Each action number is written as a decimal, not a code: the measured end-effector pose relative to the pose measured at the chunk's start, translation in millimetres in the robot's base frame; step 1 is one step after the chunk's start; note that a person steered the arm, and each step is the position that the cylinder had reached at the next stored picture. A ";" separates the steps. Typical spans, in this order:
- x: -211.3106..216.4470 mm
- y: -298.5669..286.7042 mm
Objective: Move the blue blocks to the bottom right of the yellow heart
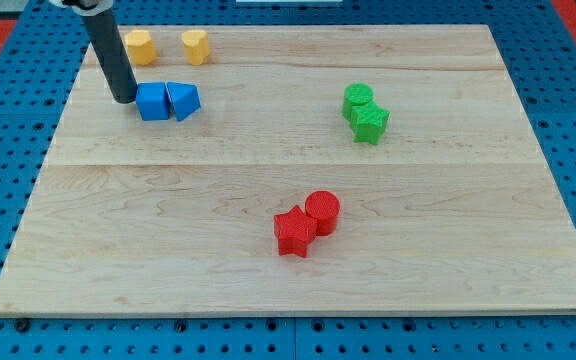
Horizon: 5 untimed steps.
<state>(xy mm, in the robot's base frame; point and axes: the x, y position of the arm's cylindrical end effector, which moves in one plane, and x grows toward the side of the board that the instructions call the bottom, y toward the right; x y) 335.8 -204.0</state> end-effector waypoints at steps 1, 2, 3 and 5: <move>0.0 5.9; 0.0 16.4; 0.0 31.0; 5.6 43.4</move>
<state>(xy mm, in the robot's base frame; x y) 341.4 -160.6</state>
